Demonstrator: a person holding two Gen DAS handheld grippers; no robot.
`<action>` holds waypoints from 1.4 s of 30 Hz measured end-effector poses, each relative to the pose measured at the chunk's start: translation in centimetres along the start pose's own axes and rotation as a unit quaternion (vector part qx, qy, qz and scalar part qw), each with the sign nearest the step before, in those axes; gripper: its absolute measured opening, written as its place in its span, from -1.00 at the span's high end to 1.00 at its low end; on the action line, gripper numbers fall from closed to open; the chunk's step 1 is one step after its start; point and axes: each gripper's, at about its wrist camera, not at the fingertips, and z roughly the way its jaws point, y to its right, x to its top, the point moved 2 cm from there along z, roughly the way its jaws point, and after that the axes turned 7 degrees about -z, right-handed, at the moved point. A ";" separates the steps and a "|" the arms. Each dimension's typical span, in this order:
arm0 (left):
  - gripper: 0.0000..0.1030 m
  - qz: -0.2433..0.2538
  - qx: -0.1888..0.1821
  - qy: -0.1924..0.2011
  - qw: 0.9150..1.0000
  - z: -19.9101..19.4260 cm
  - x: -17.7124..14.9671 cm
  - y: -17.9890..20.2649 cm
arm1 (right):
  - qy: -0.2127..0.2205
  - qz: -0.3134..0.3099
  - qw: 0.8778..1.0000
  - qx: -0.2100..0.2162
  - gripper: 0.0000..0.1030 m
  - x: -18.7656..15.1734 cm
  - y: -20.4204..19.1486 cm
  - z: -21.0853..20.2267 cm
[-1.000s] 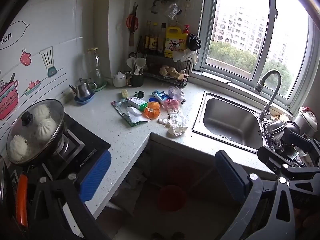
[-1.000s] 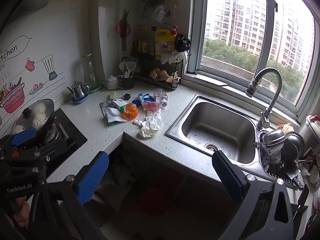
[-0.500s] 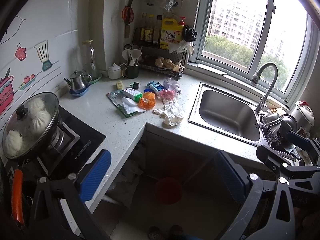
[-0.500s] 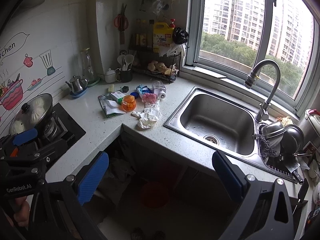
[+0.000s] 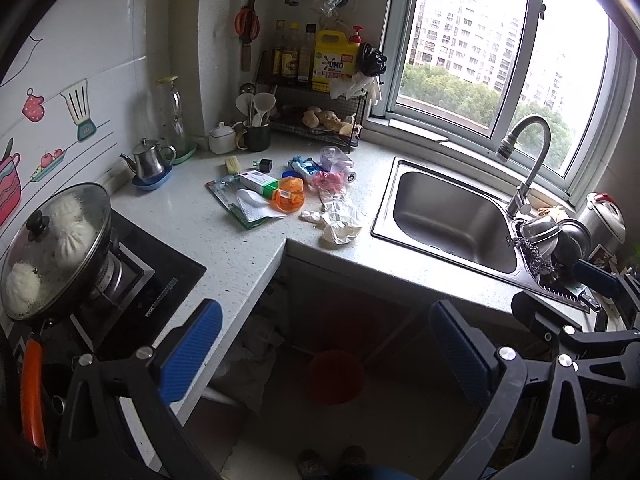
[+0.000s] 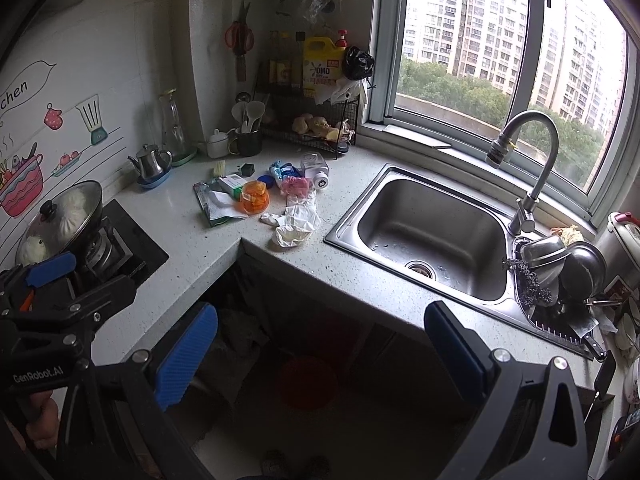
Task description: Collect trash
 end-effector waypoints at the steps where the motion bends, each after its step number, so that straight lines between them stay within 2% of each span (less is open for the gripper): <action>1: -1.00 0.001 0.000 0.000 1.000 0.0 0.0 0.0 | 0.000 0.000 1.000 0.000 -1.00 0.0 0.0 0.0; 30: -1.00 0.023 -0.004 -0.017 1.000 1.0 -0.4 1.2 | -0.023 0.009 1.000 0.001 -1.00 -0.7 0.6 0.6; 42: -1.00 0.035 0.004 -0.056 0.998 3.9 -0.2 2.4 | -0.073 0.015 0.997 0.009 -1.00 -1.2 1.5 3.1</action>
